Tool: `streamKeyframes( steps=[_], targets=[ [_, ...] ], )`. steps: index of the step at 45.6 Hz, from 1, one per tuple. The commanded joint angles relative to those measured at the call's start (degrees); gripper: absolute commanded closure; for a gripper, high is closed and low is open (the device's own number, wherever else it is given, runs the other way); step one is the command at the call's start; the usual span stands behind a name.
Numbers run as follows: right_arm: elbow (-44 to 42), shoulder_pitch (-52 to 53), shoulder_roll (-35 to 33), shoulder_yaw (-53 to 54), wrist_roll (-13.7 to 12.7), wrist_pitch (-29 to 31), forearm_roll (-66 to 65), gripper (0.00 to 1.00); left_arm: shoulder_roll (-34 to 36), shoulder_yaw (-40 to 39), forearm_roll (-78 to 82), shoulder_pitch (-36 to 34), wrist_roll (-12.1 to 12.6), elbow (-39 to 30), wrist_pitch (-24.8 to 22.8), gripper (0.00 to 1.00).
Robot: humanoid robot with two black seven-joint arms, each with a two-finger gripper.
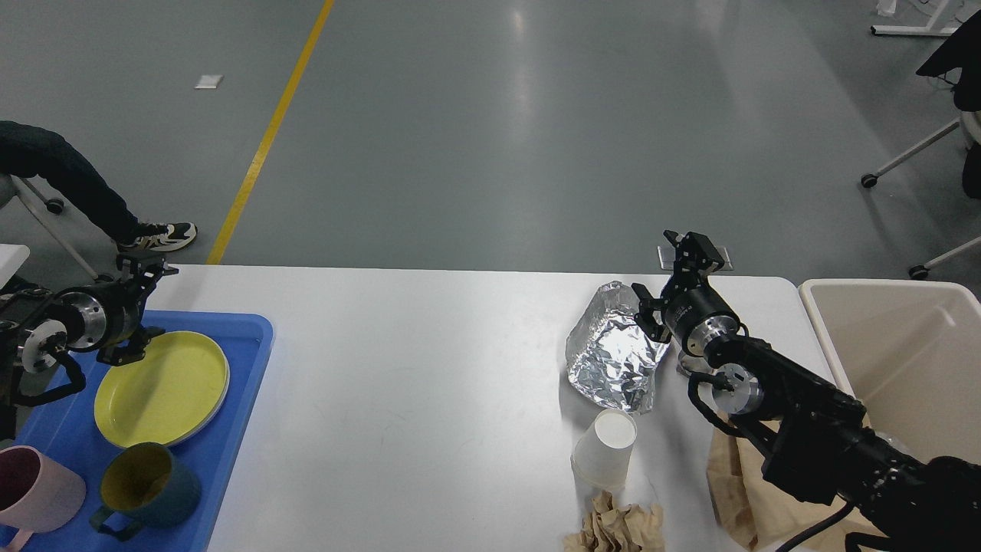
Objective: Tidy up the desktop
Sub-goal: 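Release the yellow plate and raise the left gripper above the tray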
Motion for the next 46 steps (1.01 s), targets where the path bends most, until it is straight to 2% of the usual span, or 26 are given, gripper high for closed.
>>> streamKeyframes(
  steps=[1,8,18,22,25,32,35,37,46],
  targets=[
    [0.00,-0.01,0.00,0.00,0.01,0.00,0.00,0.00,-1.94,-17.70,-0.03,2.38,-1.60,-0.04,0.09,0.04],
    [0.00,-0.01,0.00,0.00,0.01,0.00,0.00,0.00,-5.02,-35.11,-0.03,3.71,-1.61,-0.04,0.62,0.04],
    [0.00,-0.01,0.00,0.00,0.01,0.00,0.00,0.00,-5.37,-48.65,-1.61,2.83,-1.78,-0.65,-0.61,0.03],
    [0.00,0.08,0.00,0.00,0.01,0.00,0.00,0.00,-5.28,-53.05,-3.02,1.78,-2.74,-0.74,-1.14,0.03],
    [0.00,-0.01,0.00,0.00,0.01,0.00,0.00,0.00,-5.28,-54.55,-3.20,0.81,-4.68,-0.74,-1.40,0.03],
    [0.00,-0.01,0.00,0.00,0.01,0.00,0.00,0.00,-5.55,-53.77,-3.20,-1.39,-12.67,-0.74,-1.93,0.03],
    [0.00,0.08,0.00,0.00,0.01,0.00,0.00,0.00,-5.72,-53.50,-3.11,-2.18,-15.14,-0.74,-1.93,0.03],
    [0.00,-0.01,0.00,0.00,0.01,0.00,0.00,0.00,-6.07,-53.41,-2.93,-2.62,-15.93,-0.74,-1.93,0.03],
    [0.00,0.08,0.00,0.00,0.01,0.00,0.00,0.00,-6.69,-53.32,-2.76,-3.41,-16.20,-0.74,-1.93,0.03]
  ],
)
